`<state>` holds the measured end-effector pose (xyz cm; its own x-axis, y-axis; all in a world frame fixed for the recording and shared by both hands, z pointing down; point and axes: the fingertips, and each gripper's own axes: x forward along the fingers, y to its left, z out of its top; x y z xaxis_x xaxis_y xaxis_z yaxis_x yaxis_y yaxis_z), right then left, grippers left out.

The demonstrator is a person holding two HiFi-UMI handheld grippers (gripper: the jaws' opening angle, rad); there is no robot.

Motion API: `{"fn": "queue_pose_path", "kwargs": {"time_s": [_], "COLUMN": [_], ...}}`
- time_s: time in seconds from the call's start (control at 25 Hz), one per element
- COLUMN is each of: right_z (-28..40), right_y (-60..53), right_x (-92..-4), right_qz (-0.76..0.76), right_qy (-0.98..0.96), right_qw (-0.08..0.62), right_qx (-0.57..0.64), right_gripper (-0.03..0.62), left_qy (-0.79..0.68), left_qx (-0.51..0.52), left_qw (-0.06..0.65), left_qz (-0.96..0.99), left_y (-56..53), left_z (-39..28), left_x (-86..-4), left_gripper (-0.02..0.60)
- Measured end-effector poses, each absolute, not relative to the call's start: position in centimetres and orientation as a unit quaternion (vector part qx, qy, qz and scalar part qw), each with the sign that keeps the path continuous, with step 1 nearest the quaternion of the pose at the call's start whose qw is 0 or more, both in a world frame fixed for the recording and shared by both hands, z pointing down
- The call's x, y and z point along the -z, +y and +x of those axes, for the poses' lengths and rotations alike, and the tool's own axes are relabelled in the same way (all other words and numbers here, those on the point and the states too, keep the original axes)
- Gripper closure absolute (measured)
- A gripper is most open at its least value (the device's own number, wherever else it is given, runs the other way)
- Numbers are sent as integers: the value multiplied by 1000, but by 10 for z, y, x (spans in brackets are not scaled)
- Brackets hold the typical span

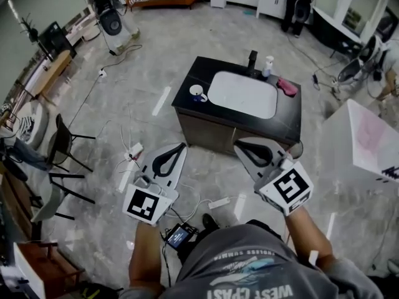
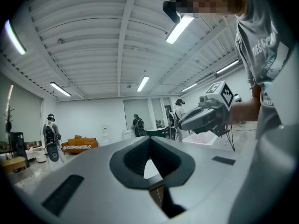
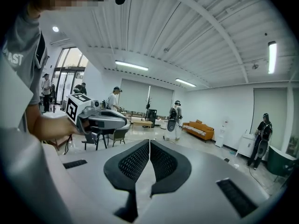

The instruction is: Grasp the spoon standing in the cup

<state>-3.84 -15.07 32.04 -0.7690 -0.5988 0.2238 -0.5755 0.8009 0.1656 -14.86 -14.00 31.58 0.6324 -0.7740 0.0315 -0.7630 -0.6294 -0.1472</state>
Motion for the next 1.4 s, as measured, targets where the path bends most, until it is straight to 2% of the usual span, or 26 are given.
{"fn": "queue_pose_path", "kwargs": {"time_s": [0.4,0.88,1.4], "right_z": [-61,-72,-88], "right_y": [-175,-229,-350], "right_x": [-313,-319,-367], "right_qz": [335,339,296], "right_qy": [-929,-929,-945], "right_qw": [152,141,138], "right_qx": [49,46,32], "right_gripper": [560,560,560], "left_qy": [412,404,435], "left_qx": [27,48,76], "left_qw": [45,49,37], "left_qz": [-910,-912,-897], "left_y": [-162,-198,-306], "left_z": [-179,-187,-194], "left_x": [-317,-319,-350], "left_gripper": [580,580,580]}}
